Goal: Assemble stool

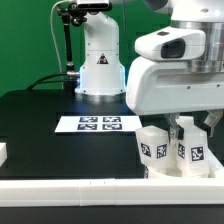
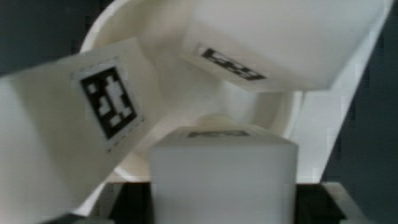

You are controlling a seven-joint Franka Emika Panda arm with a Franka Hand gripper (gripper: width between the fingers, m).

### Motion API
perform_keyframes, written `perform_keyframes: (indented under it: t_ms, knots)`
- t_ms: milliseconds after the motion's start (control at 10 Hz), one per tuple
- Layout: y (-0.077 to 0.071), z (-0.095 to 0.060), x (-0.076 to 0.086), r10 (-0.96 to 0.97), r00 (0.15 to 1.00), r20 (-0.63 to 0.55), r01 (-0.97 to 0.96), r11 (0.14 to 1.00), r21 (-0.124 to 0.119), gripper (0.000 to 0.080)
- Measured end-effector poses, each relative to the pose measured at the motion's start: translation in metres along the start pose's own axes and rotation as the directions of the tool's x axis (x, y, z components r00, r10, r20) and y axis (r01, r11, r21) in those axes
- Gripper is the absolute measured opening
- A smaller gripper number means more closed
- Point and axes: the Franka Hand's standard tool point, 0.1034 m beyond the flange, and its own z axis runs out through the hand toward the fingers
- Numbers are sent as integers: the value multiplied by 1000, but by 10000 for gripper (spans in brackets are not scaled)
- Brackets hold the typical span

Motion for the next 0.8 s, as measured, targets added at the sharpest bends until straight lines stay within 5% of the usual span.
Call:
perform_keyframes:
  t_ms: [800]
  knots:
    - [-8,0,0,436,900,11,-437,899,23,340]
